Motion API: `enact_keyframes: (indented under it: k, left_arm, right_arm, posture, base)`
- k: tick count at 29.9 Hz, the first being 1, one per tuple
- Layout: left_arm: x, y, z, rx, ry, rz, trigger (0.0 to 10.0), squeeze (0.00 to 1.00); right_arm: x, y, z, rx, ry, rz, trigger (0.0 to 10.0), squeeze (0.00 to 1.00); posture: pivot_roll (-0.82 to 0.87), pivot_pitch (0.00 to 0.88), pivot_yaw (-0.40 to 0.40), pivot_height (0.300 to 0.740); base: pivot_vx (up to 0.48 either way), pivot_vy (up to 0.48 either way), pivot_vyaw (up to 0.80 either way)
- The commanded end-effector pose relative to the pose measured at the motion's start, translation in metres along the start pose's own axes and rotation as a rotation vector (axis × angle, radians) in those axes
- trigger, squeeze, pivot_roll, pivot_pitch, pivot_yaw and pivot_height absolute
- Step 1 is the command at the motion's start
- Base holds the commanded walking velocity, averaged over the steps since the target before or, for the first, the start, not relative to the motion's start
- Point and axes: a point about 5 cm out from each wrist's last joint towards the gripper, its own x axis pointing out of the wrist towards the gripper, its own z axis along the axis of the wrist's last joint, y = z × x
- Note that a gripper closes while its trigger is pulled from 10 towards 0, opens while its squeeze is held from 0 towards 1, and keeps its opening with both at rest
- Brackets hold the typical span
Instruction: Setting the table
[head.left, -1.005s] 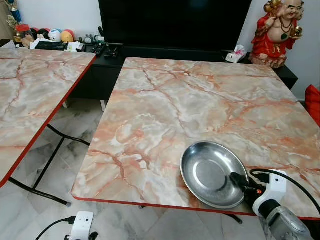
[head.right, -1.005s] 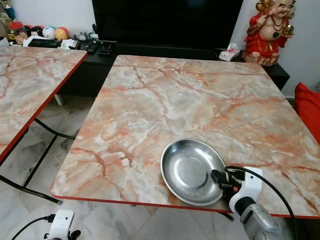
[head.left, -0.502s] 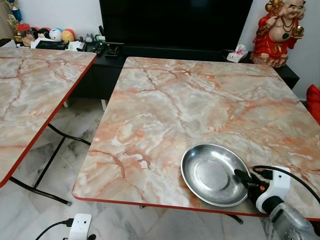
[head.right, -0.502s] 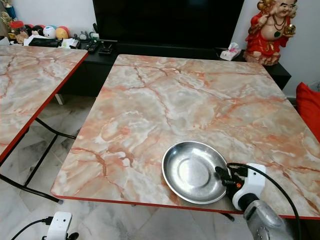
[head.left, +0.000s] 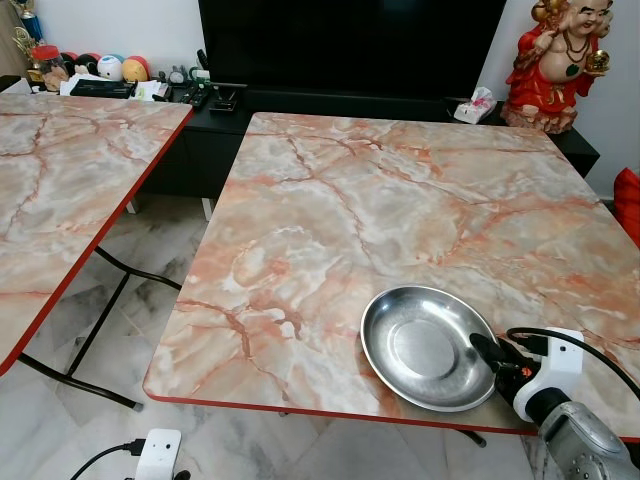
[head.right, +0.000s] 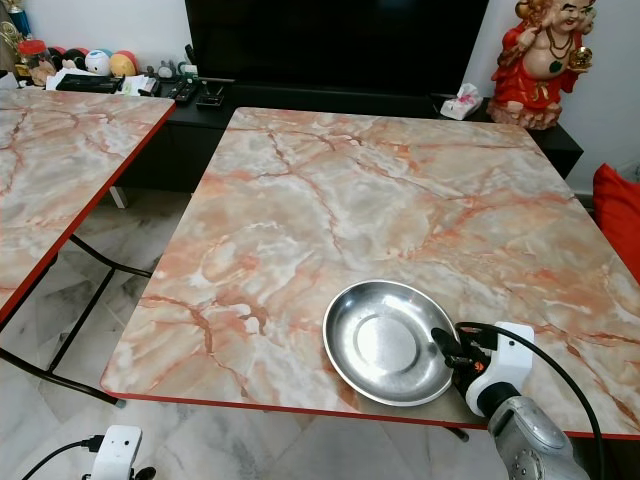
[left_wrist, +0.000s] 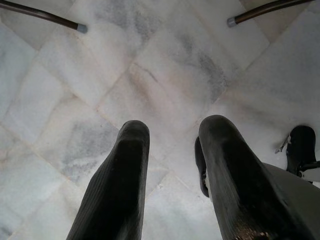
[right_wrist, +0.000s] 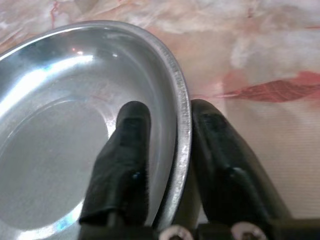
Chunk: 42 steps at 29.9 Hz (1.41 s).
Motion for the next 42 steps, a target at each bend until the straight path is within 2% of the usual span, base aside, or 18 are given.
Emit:
enact_keyframes:
  k: [1,2,3,4,13,15,25,28,29,31,34,35,37,38,42]
  left_arm:
    - [-0.001,0.000,-0.006,0.002,0.017,-0.006,10.0,0.00]
    - [-0.001,0.000,-0.006,0.002,0.017,-0.006,10.0,0.00]
    - [-0.001,0.000,-0.006,0.002,0.016,-0.006,10.0,0.00]
    - [-0.001,0.000,-0.006,0.001,0.016,-0.006,10.0,0.00]
    - [-0.002,0.003,-0.006,-0.001,0.016,-0.003,10.0,0.00]
    - [-0.002,0.003,-0.007,0.001,0.017,-0.004,10.0,0.00]
    - [-0.001,0.000,-0.006,0.002,0.016,-0.005,10.0,0.00]
    - [-0.001,0.000,-0.006,0.003,0.017,-0.005,10.0,0.00]
    - [-0.001,0.000,-0.006,0.004,0.017,-0.005,10.0,0.00]
    - [-0.001,0.000,-0.006,0.003,0.017,-0.004,10.0,0.00]
    - [-0.001,0.001,-0.006,0.005,0.014,-0.003,10.0,0.00]
    - [-0.001,0.002,-0.006,0.007,0.010,-0.001,10.0,0.00]
    - [-0.002,0.003,-0.006,0.006,0.010,0.000,10.0,0.00]
    - [-0.001,0.003,-0.005,0.006,0.007,0.001,10.0,0.00]
    - [-0.001,0.002,-0.002,0.004,0.002,0.001,10.0,0.00]
  right_arm:
    - [-0.002,0.001,0.005,-0.026,-0.006,0.011,10.0,1.00]
    - [-0.002,0.001,0.005,-0.031,-0.004,0.008,10.0,0.98]
    - [-0.002,0.001,0.005,-0.037,-0.004,0.003,10.0,0.57]
    - [-0.002,0.000,0.006,-0.039,-0.005,-0.001,10.0,0.00]
    - [-0.004,-0.006,0.013,-0.079,-0.022,-0.039,10.0,0.00]
    - [-0.005,-0.005,0.022,-0.084,-0.066,-0.043,10.0,0.00]
    - [-0.004,0.001,0.039,-0.095,-0.157,-0.036,10.0,0.00]
    - [-0.006,-0.003,0.051,-0.127,-0.273,-0.134,10.0,0.00]
    - [-0.007,-0.009,0.057,-0.210,-0.324,-0.254,10.0,0.00]
    - [-0.008,-0.009,0.058,-0.280,-0.342,-0.295,10.0,0.00]
    - [-0.008,-0.002,0.056,-0.291,-0.398,-0.312,10.0,0.00]
    - [-0.008,0.008,0.053,-0.308,-0.464,-0.333,10.0,0.00]
    - [-0.008,0.012,0.051,-0.327,-0.478,-0.333,10.0,0.00]
    - [-0.006,0.020,0.047,-0.363,-0.492,-0.328,10.0,0.00]
    - [-0.003,0.031,0.042,-0.336,-0.529,-0.323,10.0,0.00]
  posture:
    - [0.03,0.008,-0.051,0.740]
    - [0.03,0.008,-0.051,0.740]
    - [0.03,0.007,-0.051,0.740]
    - [0.03,0.008,-0.050,0.740]
    - [0.03,0.009,-0.052,0.740]
    - [0.02,0.009,-0.050,0.740]
    - [0.03,0.007,-0.051,0.740]
    - [0.03,0.007,-0.051,0.740]
    - [0.02,0.007,-0.050,0.740]
    - [0.02,0.007,-0.048,0.740]
    - [0.03,0.009,-0.046,0.740]
    - [0.03,0.009,-0.046,0.740]
    - [0.04,0.009,-0.046,0.740]
    - [0.04,0.008,-0.046,0.740]
    - [0.03,0.002,-0.043,0.740]
  base:
    - [0.000,0.000,0.00]
    - [0.000,0.000,0.00]
    - [0.000,0.000,0.00]
    - [0.000,0.000,0.00]
    - [0.000,0.000,0.00]
    - [0.000,0.000,0.00]
    - [0.000,0.000,0.00]
    - [0.000,0.000,0.00]
    - [0.000,0.000,0.00]
    - [0.000,0.000,0.00]
    - [0.000,0.000,0.00]
    - [0.000,0.000,0.00]
    - [0.000,0.000,0.00]
    - [0.000,0.000,0.00]
    - [0.000,0.000,0.00]
